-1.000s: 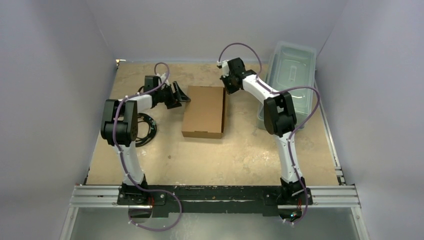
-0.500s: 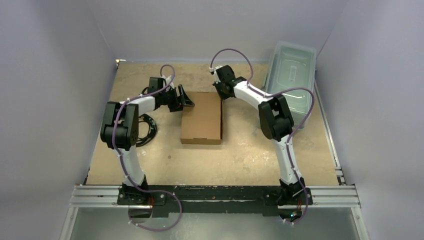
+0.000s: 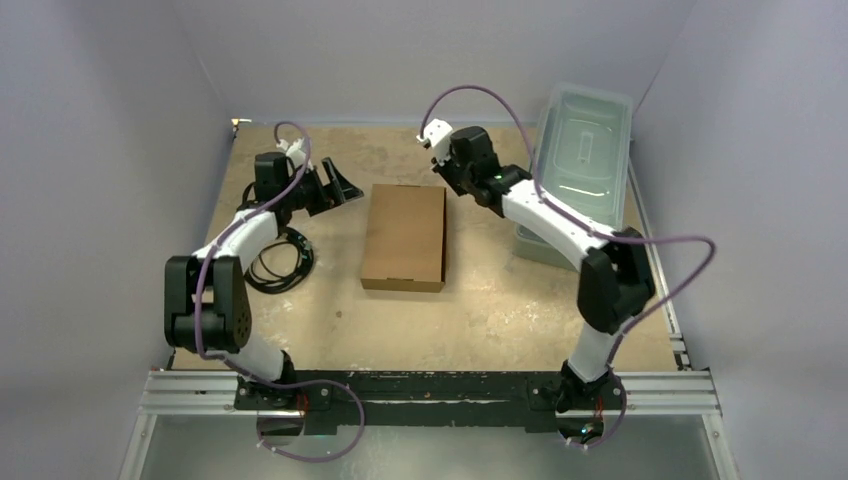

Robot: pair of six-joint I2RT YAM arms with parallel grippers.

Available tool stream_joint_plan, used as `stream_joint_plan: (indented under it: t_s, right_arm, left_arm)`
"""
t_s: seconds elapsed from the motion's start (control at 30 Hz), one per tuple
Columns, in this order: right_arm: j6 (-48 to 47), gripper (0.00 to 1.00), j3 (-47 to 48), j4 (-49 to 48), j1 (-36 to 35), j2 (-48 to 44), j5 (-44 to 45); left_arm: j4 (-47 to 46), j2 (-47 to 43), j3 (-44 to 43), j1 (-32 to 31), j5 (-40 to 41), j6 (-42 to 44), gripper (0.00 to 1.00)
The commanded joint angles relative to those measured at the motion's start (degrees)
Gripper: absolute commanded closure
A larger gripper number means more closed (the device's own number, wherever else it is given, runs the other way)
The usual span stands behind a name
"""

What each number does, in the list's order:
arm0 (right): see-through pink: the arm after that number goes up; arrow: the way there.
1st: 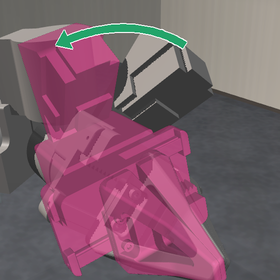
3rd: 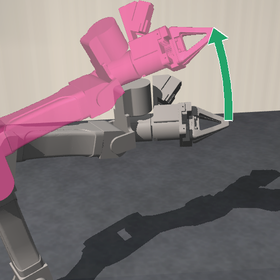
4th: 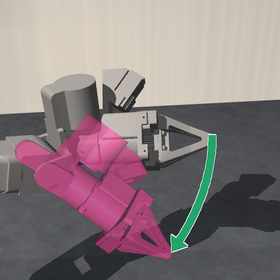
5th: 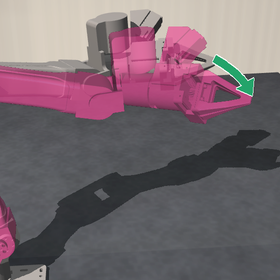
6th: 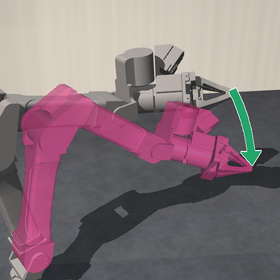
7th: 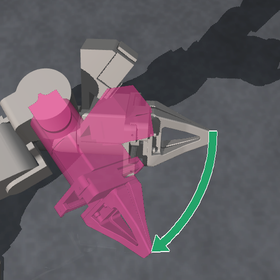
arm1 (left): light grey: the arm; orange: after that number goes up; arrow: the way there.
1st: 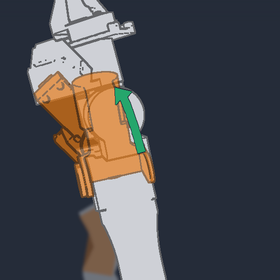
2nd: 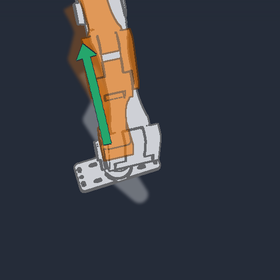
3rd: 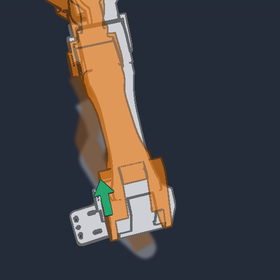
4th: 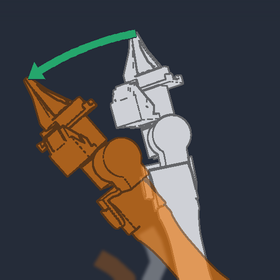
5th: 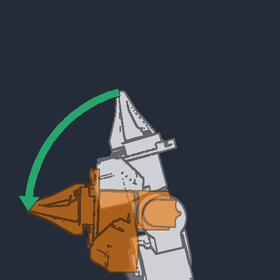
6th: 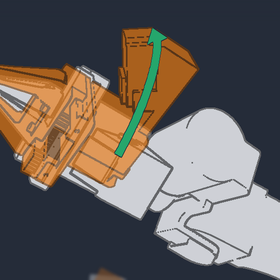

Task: Fold the paper box

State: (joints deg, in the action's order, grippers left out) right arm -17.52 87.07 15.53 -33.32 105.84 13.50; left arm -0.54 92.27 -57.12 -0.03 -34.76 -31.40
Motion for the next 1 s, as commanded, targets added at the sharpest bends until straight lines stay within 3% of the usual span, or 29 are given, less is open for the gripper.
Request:
stream_joint_plan:
  t_s: [0.0, 0.07, 0.13, 0.2, 0.23, 0.3, 0.37, 0.47, 0.67, 0.97]
  right_arm:
    - [-12.73, 0.8, -6.83, 7.81, 0.14, -13.1, -22.83]
    - [-18.82, 0.74, -14.12, 10.67, 0.1, -21.19, -31.72]
    - [-21.82, 0.59, -23.17, 7.9, 0.49, -27.36, -40.95]
    - [-26.14, 0.56, -31.64, 4.2, 1.42, -31.71, -46.17]
    - [-27.32, 0.59, -35.7, 2.28, 2.45, -33.1, -49.49]
    - [-31.5, 0.79, -40.49, 0.48, 4.54, -34.15, -54.51]
    - [-32.77, 0.94, -42.15, -0.64, 4.92, -33.7, -53.64]
    - [-38.68, 1.0, -41.18, 1.96, 4.66, -30.35, -50.3]
    - [-42.57, 1.0, -36.46, 5.43, 1.42, -21.35, -41.82]
    - [-33.65, 1.0, -33.2, -2.76, -8.74, -12.84, -32.44]
  left_arm:
    - [3.41, -9.35, 3.51, -0.57, 3.13, 5.28, 0.2]
    - [3.67, -17.2, 6.45, -0.67, 5.26, 6.1, 0.2]
    - [4.67, -23.13, 8.9, -0.67, 7.88, 6.59, 0.19]
    - [5.54, -26.67, 11.5, -0.65, 8.51, 6.24, 0.21]
    - [6.0, -27.54, 12.85, -0.67, 8.29, 5.81, 0.24]
    - [7.41, -27.32, 15.13, -0.67, 7.27, 5.29, 0.32]
    - [7.84, -26.06, 16.95, -0.82, 6.4, 5.08, 0.39]
    - [9.09, -23.16, 16.13, -2.48, 5.4, 4.79, 0.44]
    - [8.95, -16.9, 15.46, -8.02, 7.42, 5.42, 0.45]
    - [12.31, -11.53, 14.16, -11.12, 8.36, 7.12, 0.47]
